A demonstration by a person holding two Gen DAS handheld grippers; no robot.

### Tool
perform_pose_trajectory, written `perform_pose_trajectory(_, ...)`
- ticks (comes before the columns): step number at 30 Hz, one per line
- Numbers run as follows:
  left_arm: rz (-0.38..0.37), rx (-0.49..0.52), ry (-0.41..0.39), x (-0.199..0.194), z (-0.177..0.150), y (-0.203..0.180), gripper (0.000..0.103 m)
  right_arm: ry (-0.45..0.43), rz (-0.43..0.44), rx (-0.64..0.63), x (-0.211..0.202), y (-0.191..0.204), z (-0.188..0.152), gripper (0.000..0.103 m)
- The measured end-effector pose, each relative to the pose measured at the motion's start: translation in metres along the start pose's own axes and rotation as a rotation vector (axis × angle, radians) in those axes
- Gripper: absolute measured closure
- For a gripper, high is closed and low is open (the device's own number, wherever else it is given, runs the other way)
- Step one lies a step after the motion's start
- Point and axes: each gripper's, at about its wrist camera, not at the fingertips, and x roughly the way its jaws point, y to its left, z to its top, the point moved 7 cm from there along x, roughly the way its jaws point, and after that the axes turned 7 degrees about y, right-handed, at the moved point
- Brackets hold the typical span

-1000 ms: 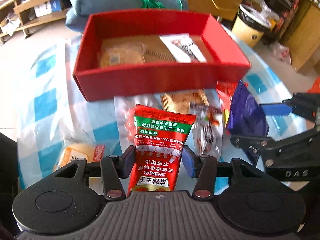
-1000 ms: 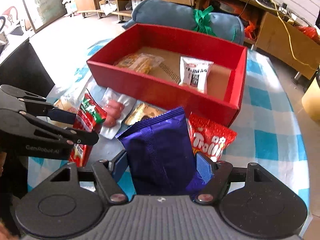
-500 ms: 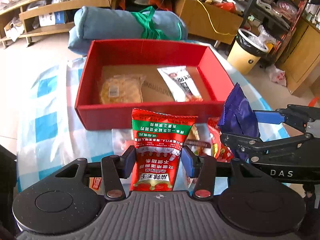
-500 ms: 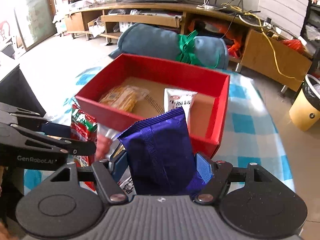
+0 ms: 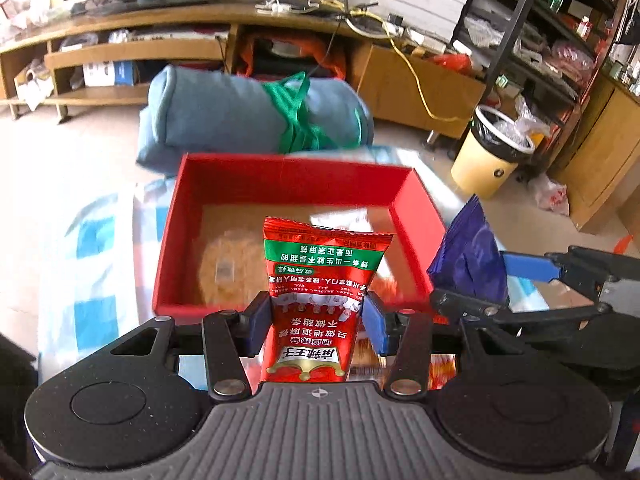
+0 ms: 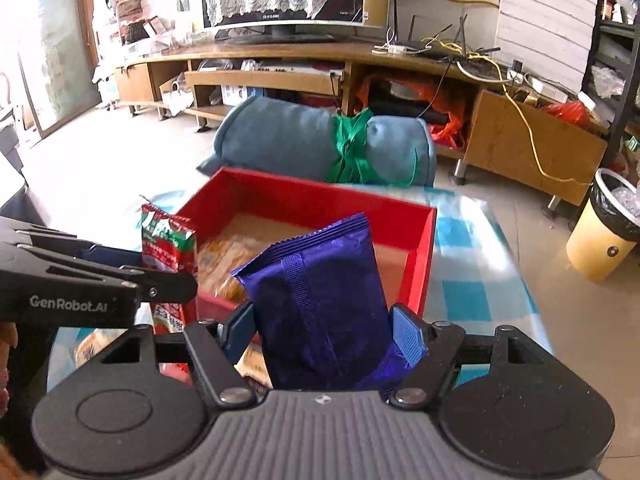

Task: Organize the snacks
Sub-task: 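Carry the red packet and blue bag over the red box with both tools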

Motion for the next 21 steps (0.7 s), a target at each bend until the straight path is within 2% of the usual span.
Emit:
perform_pose_trajectory(9, 0.008, -0.026, -0.040, 0.012, 0.042, 0.004, 0.046, -0.022, -0.013, 0.024, 0.016, -0.013, 0.035, 0.036)
perform_pose_trajectory(20, 0.026, -0.065, 0.019, 0.047, 0.057, 0.016, 0.048, 0.035, -0.027, 0.049, 0.055, -0.029, 0.049, 0.036)
perform_pose_trajectory(21, 0.031, -0.068, 0.023, 0.049, 0.057, 0.018, 0.061, 0.042, -0.027, 0.047, 0.058, -0.029, 0.049, 0.036)
